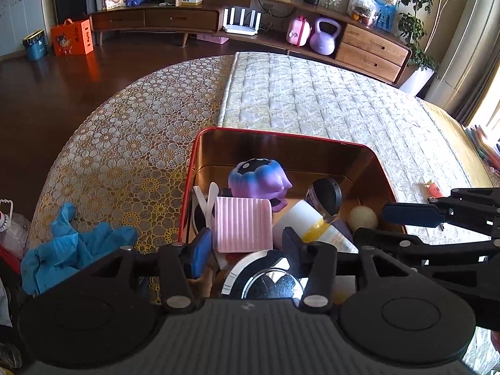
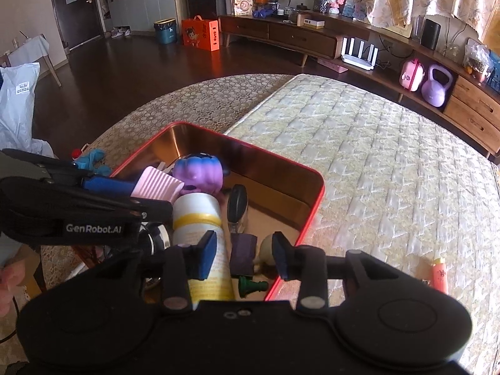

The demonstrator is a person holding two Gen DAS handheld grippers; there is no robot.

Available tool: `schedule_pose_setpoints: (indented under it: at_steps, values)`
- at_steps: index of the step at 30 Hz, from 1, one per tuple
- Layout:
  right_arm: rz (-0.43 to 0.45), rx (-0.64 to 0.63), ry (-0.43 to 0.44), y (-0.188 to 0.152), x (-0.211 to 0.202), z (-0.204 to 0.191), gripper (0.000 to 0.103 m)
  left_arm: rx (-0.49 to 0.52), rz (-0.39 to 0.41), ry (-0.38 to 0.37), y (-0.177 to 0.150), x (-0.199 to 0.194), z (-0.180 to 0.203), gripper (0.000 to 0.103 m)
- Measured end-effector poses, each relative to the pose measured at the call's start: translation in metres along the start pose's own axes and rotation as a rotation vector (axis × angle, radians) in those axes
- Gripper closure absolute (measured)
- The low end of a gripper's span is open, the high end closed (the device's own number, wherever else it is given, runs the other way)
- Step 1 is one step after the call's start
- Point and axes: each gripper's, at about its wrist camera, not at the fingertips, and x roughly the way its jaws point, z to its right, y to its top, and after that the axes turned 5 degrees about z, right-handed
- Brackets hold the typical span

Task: Organize rigid objects
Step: 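Open the left tool on the comb while the right tool releases the cream object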

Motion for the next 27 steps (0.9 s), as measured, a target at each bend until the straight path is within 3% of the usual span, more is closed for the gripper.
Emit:
schedule_pose_setpoints:
  at_steps: [4, 15, 23, 24, 27]
  values:
    - [0.013, 0.024, 0.018, -0.003, -0.012, 0.001, 0.062, 0.020, 0.012, 0.019, -0.002, -0.008, 0.006, 0.038]
    - [0.061, 0.077, 0.041, -0.009, -0.051, 0.002, 0.059, 0.030, 0.049, 0.021, -0.004, -0.040, 0.014, 0.038]
    - [0.102, 0.104, 0.045, -0.019, -0.079, 0.000, 0.043, 0.036, 0.069, -0.003, -0.007, -0.065, 0.027, 0.038]
    - [0.110, 0.110, 0.043, -0.022, -0.083, 0.000, 0.037, 0.038, 0.070, -0.006, -0.008, -0.067, 0.029, 0.038]
    - [0.127, 0.115, 0.037, -0.026, -0.094, 0.000, 0.033, 0.046, 0.075, -0.020, -0.011, -0.074, 0.035, 0.032]
